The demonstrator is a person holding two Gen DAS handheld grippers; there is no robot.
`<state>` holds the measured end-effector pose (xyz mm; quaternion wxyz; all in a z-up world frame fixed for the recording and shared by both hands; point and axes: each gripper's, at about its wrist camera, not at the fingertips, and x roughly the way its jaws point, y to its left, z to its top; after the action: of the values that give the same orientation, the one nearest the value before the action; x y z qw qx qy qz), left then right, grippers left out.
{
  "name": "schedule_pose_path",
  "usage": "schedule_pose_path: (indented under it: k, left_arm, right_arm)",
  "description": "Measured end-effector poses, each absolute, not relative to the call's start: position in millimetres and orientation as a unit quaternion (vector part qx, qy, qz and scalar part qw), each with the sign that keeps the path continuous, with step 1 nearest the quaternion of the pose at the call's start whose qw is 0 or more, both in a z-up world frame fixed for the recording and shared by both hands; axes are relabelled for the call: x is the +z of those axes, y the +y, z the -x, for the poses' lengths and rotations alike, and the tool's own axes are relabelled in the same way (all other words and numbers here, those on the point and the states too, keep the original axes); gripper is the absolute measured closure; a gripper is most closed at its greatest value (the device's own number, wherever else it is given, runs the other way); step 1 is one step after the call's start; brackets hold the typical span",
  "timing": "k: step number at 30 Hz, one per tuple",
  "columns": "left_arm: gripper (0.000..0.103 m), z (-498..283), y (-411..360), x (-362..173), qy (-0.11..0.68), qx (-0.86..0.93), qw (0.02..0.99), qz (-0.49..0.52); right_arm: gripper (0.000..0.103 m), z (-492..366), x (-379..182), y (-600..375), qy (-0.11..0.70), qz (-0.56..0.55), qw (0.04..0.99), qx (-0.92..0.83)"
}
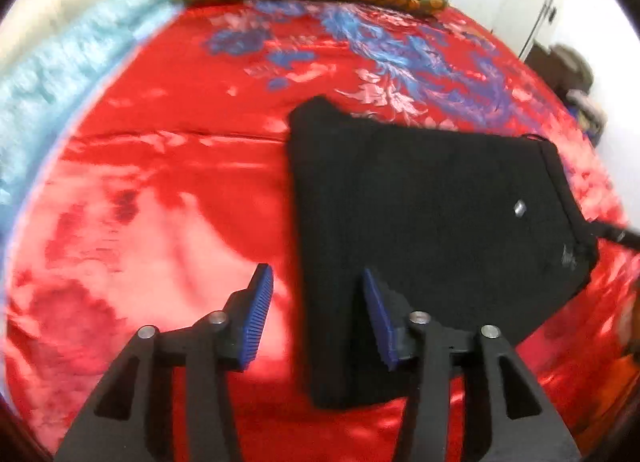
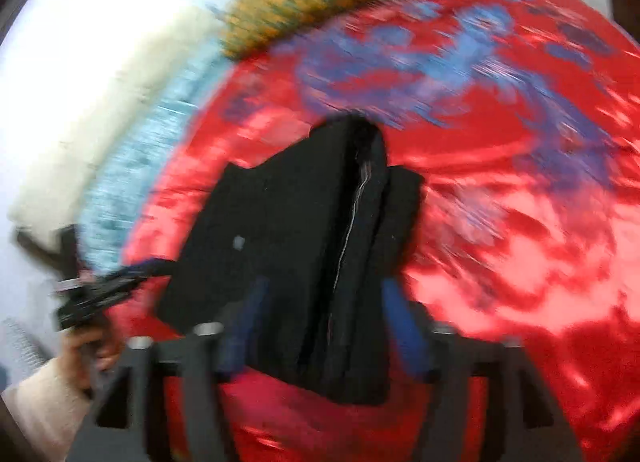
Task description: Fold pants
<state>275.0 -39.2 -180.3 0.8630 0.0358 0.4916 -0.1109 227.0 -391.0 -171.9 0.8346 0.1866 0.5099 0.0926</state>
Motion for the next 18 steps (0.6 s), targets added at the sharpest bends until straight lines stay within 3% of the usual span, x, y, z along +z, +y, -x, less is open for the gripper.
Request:
schedule_pose_path:
  k: [2, 3, 13, 18]
  left_arm:
    - [0.014, -250.3, -36.0, -164.5, 0.459, -0.093, 0.881, -0.063]
    - [0.007, -233.7, -35.2, -151.6, 0.435, -0.082, 0.894, -0.077]
    - [0.003, -125.1, -33.7, -59.9, 0.36, 0.027, 0.931, -0.053]
    - [0.003, -97.5, -34.9, -43.0, 0.423, -0.017, 0.904, -0.061]
  right_arm:
    - [0.015, -206.6, -164.7, -397.5, 0.497, -0.181, 0.846, 0.073]
    - [0.002, -192.4, -156.1, -398.4, 0.487, -0.174, 0.854, 0.062]
    - [0.0, -73.1, -61.9, -324.0, 0.439, -0.029, 0.898, -0.034]
    - [0.0, -39.8, -40.3, -291.4, 0.429, -0.008, 0.902, -0.051]
